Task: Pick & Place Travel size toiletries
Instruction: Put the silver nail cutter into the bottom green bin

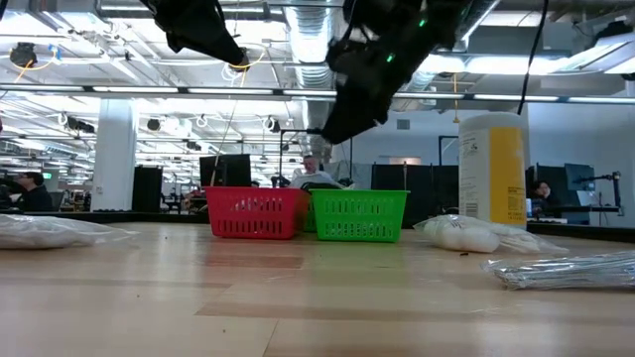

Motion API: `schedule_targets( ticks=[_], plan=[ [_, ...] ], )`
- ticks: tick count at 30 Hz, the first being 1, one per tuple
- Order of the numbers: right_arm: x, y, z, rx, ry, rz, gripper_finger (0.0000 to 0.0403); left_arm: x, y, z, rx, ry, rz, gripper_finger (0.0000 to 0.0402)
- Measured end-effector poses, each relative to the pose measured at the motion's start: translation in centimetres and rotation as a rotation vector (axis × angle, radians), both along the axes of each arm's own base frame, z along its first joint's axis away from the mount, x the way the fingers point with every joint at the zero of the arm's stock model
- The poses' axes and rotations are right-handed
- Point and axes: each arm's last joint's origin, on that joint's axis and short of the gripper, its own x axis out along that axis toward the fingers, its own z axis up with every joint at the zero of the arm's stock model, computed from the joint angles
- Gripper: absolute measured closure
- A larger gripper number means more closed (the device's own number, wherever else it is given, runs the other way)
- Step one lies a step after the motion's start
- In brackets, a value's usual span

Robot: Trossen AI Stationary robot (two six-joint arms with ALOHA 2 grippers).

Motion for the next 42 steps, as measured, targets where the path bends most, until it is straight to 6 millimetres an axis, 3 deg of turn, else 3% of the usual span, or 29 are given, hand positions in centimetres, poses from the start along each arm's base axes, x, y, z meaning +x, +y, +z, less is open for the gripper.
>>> schedule_targets(
  ticks=[10,21,27,35,42],
  plan=[
    [-2.2,9.6,0.3,0.089,0.137,0.151,0.0232,0.0,0.0,0.0,0.001,0.003,0.000,0.0358],
    [-4.5,16.7,-0.6,0.143,0.219,0.203,0.0242,0.0,0.0,0.0,0.001,0.003,0.000,0.0358],
    [-5.8,20.9,-2.3,0.155,0.277,0.261,0.0239,0.0,0.0,0.0,0.002,0.001,-0.001,0.0358],
    [-7.2,25.0,-5.1,0.137,0.341,0.295,0.0244,0.0,0.0,0.0,0.000,-0.001,0.000,0.0358],
    [-8.3,26.5,-5.3,0.098,0.311,0.264,0.0250,0.1,0.0,0.1,-0.003,-0.010,0.000,0.0358]
  ],
)
